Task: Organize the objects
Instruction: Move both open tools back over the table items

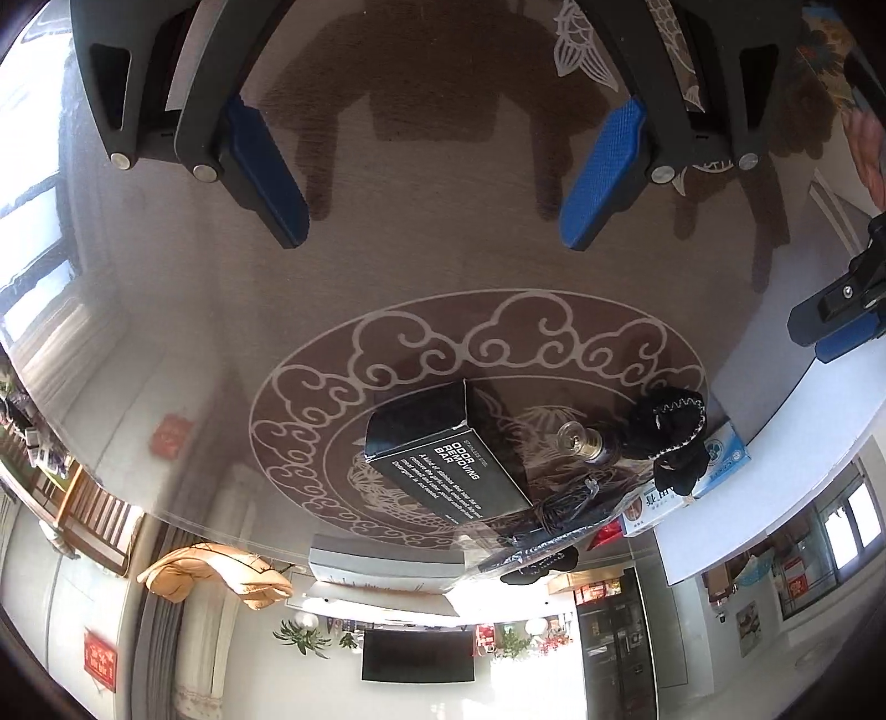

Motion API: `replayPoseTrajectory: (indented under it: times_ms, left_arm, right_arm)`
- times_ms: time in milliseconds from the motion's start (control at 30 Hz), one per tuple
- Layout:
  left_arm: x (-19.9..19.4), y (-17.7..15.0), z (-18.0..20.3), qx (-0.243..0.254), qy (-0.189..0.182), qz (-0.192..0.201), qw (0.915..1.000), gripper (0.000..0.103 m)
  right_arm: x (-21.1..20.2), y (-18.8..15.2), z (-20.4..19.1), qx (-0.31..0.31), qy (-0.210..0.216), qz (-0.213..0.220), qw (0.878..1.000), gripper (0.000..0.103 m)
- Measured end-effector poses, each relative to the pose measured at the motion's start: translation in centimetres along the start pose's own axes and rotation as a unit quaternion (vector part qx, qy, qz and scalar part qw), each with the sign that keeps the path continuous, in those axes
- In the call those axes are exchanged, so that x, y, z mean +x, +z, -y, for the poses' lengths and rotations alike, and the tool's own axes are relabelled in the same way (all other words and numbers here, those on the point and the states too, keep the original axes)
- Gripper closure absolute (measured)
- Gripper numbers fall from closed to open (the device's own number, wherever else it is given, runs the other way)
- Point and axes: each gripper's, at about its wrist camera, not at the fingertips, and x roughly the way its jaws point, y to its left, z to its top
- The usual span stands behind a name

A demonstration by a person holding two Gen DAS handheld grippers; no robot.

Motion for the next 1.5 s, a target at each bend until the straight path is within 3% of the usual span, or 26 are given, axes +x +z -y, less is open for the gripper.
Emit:
replayPoseTrajectory:
  times_ms: [133, 333, 967, 1500]
  left_arm:
    - [2.0, -0.1, -0.9, 0.000, 0.009, -0.024, 0.9997, 0.009]
    - [2.8, -0.3, -1.9, -0.025, -0.012, -0.038, 0.9989, 0.009]
    - [2.7, -0.5, -1.1, -0.004, 0.009, -0.047, 0.9989, 0.008]
    - [2.6, -0.8, -0.8, 0.017, 0.005, -0.059, 0.9981, 0.002]
  right_arm:
    - [0.4, -0.1, 0.0, -0.002, -0.009, -0.002, 1.000, 0.010]
    - [0.7, 0.1, 0.1, 0.011, -0.013, -0.005, 1.000, 0.009]
    - [0.8, 0.1, 0.1, 0.015, -0.015, -0.006, 1.000, 0.007]
    - [0.5, 0.1, 1.0, 0.026, 0.022, -0.013, 0.999, 0.004]
